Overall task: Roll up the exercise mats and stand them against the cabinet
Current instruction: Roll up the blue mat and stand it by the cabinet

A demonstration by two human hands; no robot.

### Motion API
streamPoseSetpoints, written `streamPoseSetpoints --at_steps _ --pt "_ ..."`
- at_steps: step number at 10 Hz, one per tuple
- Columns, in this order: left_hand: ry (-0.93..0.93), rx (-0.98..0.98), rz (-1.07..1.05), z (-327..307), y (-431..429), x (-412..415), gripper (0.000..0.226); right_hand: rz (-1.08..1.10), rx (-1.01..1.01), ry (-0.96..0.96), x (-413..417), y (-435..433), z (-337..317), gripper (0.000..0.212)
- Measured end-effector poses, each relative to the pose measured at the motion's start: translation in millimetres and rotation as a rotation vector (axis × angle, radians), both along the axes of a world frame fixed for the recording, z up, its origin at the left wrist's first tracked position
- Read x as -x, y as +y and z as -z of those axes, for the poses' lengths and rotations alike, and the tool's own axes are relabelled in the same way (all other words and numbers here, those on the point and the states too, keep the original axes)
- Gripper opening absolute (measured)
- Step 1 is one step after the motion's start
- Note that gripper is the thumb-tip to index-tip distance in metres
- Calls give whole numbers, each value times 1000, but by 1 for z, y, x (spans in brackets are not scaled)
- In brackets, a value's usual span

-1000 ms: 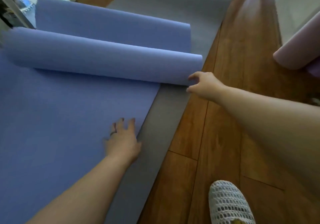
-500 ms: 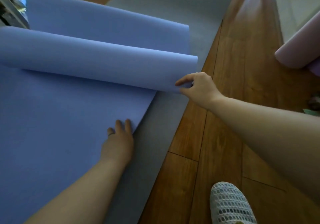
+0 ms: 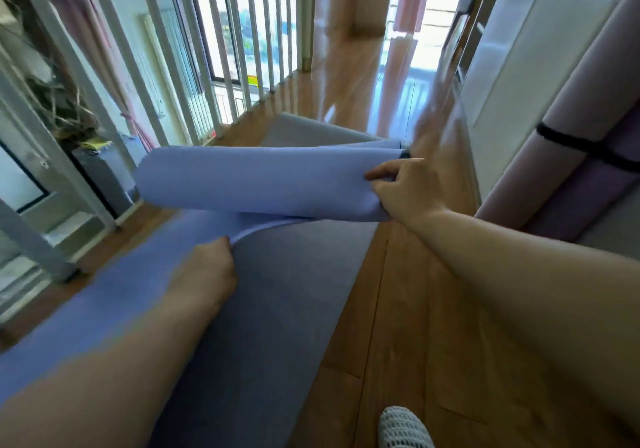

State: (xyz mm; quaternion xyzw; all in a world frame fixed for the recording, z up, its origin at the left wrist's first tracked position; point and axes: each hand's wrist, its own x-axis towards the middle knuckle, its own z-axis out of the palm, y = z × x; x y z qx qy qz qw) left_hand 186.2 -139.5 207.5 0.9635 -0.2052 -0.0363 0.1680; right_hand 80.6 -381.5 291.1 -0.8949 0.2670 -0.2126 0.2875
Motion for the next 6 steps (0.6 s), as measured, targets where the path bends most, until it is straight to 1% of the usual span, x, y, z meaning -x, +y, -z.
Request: streamPoseSetpoints --at_steps 1,2,3,4,5,6 --pt "-32 13 20 -89 4 20 30 8 -24 -79 31 14 -87 27" --pt "-112 112 34 -165 12 47 33 -11 -45 -148 67 35 -164 26" --pt "-124 266 -1 -233 20 71 29 -69 -46 -167 113 59 -231 31" --pt "-35 527 -74 -293 25 98 29 -169 73 -47 160 78 -276 50" --pt "58 756 -99 -344 27 136 35 -229 206 157 198 93 -300 97" --pt "124 844 -87 -377 23 170 39 -196 168 328 224 108 -303 128"
